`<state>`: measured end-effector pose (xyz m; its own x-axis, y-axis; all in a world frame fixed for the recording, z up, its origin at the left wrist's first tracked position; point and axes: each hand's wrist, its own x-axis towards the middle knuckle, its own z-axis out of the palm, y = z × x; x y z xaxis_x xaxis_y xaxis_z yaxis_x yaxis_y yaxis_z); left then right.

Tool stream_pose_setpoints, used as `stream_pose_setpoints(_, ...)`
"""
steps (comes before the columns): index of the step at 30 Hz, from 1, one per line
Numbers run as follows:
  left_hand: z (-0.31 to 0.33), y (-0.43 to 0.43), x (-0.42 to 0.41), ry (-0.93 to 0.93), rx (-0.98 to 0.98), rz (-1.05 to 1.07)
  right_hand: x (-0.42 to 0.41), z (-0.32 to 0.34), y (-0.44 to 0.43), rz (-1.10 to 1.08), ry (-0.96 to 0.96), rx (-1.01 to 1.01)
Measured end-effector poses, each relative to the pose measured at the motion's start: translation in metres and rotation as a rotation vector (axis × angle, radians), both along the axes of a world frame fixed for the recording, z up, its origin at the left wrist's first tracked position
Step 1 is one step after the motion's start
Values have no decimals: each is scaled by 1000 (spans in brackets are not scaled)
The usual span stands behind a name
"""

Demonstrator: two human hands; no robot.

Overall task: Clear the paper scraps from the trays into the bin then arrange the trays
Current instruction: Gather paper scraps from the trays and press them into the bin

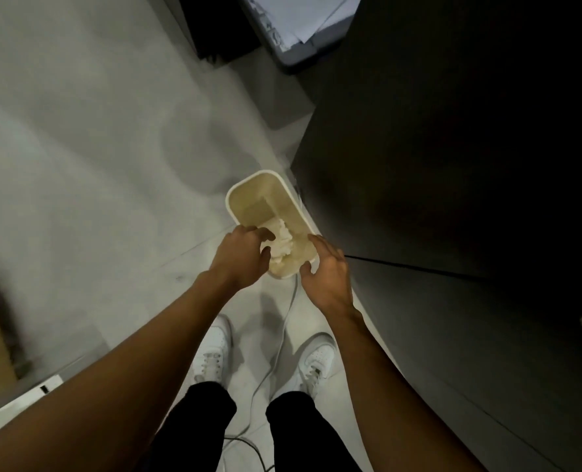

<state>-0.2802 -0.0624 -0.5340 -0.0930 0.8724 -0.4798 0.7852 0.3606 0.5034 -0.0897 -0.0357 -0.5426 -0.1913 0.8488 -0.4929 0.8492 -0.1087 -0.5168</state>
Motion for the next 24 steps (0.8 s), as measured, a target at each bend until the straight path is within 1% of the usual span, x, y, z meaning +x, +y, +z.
stream_pose_setpoints(4, 63, -3, -6, -45, 41, 63, -6, 57, -5, -46, 15, 19)
stream_pose_setpoints(6, 103, 0, -7, -66, 78, 94, -11, 98, -3, -68, 26, 40)
stream_pose_setpoints(9, 165, 8, -8, -99, 120, 133, -16, 164, 2, -111, 95, 40)
stream_pose_setpoints(13, 247, 12, -11, -138, 182, 138, -20, 249, 4, -155, 159, 74)
stream_pose_setpoints(20, 388, 10, -5, -258, 289, 132, -20, 392, -15, -272, 319, 287)
stream_pose_setpoints(24, 453, 18, 7, -307, 378, 51, -3, 464, -26, -358, 406, 407)
